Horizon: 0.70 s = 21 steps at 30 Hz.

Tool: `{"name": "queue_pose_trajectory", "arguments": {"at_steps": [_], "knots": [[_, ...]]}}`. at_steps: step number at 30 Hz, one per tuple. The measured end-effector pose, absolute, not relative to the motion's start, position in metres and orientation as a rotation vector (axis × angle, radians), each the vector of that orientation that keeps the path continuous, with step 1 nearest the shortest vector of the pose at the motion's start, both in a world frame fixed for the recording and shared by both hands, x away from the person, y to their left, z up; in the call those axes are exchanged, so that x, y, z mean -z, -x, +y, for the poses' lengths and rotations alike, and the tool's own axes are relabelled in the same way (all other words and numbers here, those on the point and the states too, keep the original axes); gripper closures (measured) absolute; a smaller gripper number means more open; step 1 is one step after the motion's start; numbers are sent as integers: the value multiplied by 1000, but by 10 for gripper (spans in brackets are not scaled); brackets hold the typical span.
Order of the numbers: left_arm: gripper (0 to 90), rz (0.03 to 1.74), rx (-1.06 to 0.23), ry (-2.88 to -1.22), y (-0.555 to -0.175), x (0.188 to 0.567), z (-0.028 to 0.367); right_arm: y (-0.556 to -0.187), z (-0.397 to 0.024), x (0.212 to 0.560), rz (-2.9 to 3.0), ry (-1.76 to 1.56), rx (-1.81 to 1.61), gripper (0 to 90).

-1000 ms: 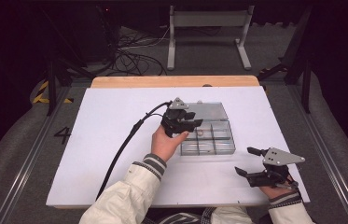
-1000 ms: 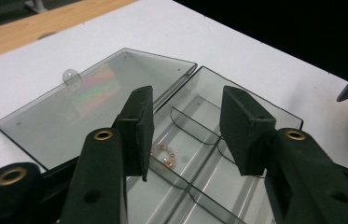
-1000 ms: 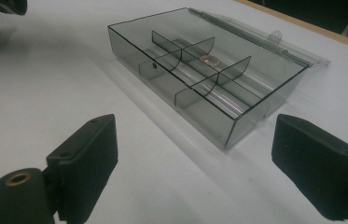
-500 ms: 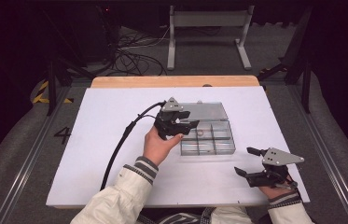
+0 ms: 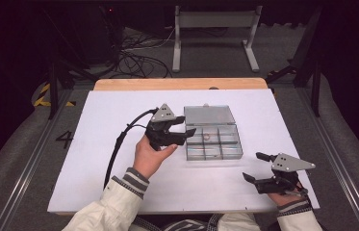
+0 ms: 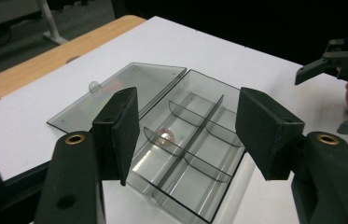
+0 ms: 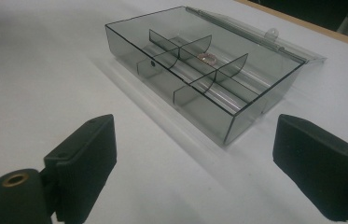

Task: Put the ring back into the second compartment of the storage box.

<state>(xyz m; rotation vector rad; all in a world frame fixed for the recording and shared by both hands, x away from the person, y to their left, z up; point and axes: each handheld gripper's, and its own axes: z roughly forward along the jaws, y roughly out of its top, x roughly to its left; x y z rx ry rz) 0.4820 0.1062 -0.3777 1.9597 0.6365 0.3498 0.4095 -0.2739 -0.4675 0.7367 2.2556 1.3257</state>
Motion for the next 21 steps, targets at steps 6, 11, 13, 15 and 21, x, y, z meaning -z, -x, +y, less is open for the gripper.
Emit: {"name": "queue_pose_trajectory", "arguments": {"at_steps": [6,11,13,15,21], "knots": [[328,642,-354,-1946,-469,373,119,-409,-273,468,2257,-742,-1330,138],[309,645,-373,-1929,-459,373,131,-410,-273,468,2259,-744,-1330,137],[303,651,-374,-1917,-455,374,135,-410,-273,468,2259,-745,-1330,137],[291,644,-397,-1922,-451,374,141,-410,-273,468,2258,-747,-1333,136],[278,645,-410,-1896,-439,377,157,-410,-273,469,2260,-745,-1331,135]]}}
